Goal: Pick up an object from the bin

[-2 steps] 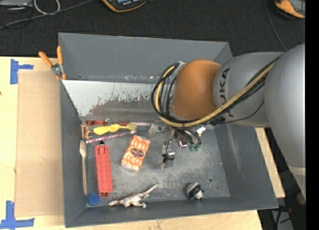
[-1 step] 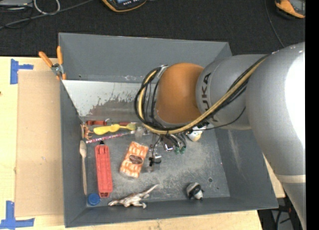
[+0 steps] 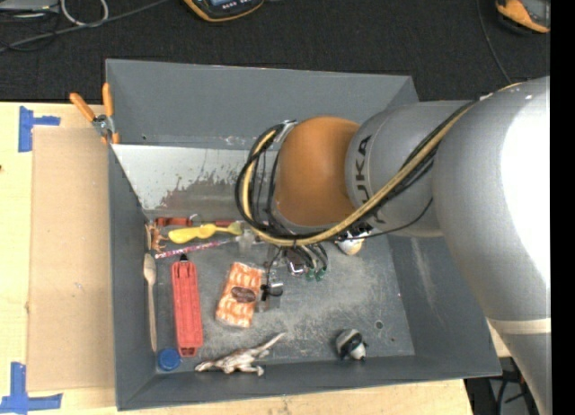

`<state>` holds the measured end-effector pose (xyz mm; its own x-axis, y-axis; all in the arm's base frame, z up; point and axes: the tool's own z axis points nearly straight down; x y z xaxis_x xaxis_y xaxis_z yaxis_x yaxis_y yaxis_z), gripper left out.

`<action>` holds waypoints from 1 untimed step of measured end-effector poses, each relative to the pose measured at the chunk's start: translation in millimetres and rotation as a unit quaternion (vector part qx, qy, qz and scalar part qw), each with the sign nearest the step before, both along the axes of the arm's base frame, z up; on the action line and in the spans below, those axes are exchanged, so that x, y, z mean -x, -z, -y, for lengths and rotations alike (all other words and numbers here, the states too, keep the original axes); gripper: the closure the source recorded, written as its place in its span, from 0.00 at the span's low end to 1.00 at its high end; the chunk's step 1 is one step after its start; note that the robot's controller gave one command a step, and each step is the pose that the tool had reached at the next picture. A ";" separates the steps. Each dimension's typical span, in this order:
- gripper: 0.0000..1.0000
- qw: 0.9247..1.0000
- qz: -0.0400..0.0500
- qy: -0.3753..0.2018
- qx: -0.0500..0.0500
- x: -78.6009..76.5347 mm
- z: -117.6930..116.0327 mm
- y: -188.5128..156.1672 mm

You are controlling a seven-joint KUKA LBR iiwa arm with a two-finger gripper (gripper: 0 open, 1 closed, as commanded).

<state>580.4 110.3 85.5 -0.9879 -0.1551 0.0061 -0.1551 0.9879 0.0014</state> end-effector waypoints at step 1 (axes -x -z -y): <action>1.00 1.000 -0.004 0.001 0.000 14.8 5.9 15.2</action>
Offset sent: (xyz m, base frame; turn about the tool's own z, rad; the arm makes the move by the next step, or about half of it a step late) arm 0.0000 0.0000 0.0000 0.0000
